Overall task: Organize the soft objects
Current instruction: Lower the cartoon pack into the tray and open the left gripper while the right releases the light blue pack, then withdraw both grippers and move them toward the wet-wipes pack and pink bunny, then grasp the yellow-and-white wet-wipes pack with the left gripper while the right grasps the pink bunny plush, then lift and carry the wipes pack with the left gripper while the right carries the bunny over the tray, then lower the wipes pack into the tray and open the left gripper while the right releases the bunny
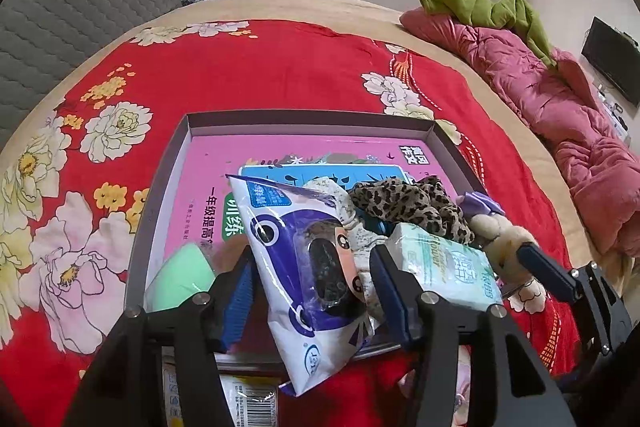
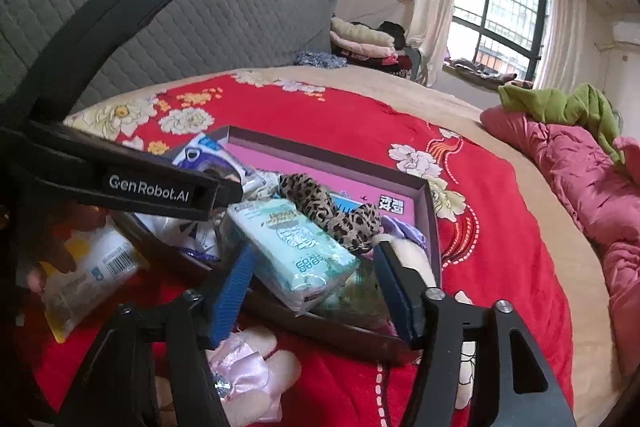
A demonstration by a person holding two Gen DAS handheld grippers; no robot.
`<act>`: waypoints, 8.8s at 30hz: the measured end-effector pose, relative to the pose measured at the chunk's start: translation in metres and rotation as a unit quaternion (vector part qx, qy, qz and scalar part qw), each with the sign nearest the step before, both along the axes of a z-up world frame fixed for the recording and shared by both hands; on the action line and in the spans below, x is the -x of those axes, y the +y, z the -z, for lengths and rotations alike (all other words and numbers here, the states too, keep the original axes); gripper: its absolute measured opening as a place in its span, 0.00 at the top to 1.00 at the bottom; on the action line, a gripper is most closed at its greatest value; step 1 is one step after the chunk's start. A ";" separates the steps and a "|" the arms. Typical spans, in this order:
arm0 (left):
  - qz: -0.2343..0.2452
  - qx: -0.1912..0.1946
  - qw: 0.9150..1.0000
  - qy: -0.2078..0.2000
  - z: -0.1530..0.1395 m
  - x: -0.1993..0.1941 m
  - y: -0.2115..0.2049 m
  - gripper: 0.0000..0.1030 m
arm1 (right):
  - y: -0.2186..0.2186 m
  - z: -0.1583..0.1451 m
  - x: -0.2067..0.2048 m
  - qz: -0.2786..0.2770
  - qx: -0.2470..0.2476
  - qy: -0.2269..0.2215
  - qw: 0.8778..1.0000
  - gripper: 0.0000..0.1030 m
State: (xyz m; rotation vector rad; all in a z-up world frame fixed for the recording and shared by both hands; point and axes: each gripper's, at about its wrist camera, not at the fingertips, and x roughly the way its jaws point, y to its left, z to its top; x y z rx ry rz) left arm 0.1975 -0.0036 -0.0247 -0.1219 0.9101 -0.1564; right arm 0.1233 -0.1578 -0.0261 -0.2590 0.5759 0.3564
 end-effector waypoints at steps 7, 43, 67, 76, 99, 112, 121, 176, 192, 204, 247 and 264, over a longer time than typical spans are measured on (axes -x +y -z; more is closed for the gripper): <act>-0.005 0.001 1.000 -0.003 -0.004 0.004 0.003 0.45 | -0.008 -0.009 0.004 0.014 -0.013 -0.010 1.000 0.34; -0.045 0.005 0.998 -0.036 -0.053 0.072 0.056 0.35 | -0.025 -0.051 0.054 0.054 -0.067 -0.012 0.996 0.27; -0.041 -0.002 0.999 -0.001 -0.043 0.120 0.067 0.35 | -0.005 -0.040 0.090 0.085 -0.091 0.076 0.989 0.27; -0.033 -0.004 0.999 0.027 -0.021 0.129 0.064 0.35 | 0.007 -0.029 0.097 0.087 -0.078 0.101 0.988 0.27; -0.022 -0.027 0.997 0.064 0.019 0.126 0.055 0.35 | 0.016 0.003 0.088 0.105 -0.086 0.152 0.979 0.27; -0.022 -0.037 0.996 0.076 0.039 0.112 0.049 0.32 | 0.022 0.029 0.067 0.136 -0.095 0.180 0.969 0.27; -0.019 -0.055 0.995 0.078 0.050 0.102 0.042 0.25 | 0.023 0.047 0.051 0.158 -0.081 0.201 0.963 0.29; -0.062 -0.025 0.997 -0.032 -0.030 0.043 0.060 0.46 | -0.002 -0.056 0.026 0.071 -0.084 -0.008 0.994 0.57; -0.052 -0.039 0.998 -0.015 -0.008 0.010 0.038 0.46 | 0.000 -0.048 -0.007 0.056 -0.078 -0.012 0.995 0.57; -0.048 -0.044 0.998 -0.009 0.002 0.000 0.031 0.46 | -0.004 -0.033 -0.031 0.063 -0.069 0.005 0.996 0.57; -0.058 0.002 0.998 0.002 0.003 0.002 0.041 0.38 | -0.017 -0.038 -0.010 0.068 -0.079 -0.004 0.995 0.29; -0.068 0.006 0.997 -0.030 -0.017 0.022 0.056 0.35 | -0.011 -0.043 0.001 0.058 -0.074 -0.009 0.996 0.29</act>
